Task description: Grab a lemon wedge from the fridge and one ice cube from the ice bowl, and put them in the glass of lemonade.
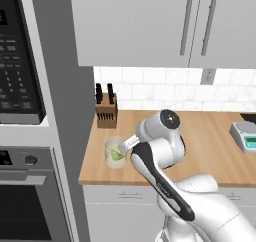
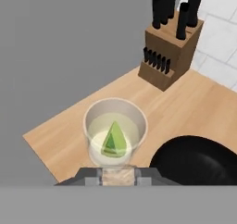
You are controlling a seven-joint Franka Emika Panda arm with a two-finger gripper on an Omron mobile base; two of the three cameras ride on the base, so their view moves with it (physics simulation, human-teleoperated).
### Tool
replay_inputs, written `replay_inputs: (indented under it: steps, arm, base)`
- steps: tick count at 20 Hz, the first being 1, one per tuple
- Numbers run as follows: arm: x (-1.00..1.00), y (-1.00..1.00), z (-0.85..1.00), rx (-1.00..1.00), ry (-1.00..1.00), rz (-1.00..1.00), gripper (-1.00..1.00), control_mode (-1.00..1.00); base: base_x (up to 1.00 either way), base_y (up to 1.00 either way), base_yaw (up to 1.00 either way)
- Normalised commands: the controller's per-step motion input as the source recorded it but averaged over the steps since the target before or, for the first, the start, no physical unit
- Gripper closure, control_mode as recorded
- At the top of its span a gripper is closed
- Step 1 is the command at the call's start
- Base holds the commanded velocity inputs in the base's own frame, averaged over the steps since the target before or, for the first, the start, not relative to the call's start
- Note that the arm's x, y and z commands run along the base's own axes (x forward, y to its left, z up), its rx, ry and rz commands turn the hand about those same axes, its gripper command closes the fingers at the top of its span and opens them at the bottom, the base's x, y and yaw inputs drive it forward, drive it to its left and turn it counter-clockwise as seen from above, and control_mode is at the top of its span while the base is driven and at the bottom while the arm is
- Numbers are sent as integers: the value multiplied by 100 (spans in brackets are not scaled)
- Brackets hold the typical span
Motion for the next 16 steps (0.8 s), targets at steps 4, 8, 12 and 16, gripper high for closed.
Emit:
replay_inputs:
  steps: [4, 8, 12, 16]
  arm:
    - [4, 4, 0, -17, 10, 0, 100, -100]
    - [3, 4, 0, -3, 7, 0, 100, -100]
    - [13, 0, 0, 0, 6, 0, 100, -100]
    - [9, 0, 0, 0, 6, 0, 100, -100]
  base:
    - [0, 0, 0]
    - [0, 0, 0]
    - [0, 0, 0]
    - [0, 0, 0]
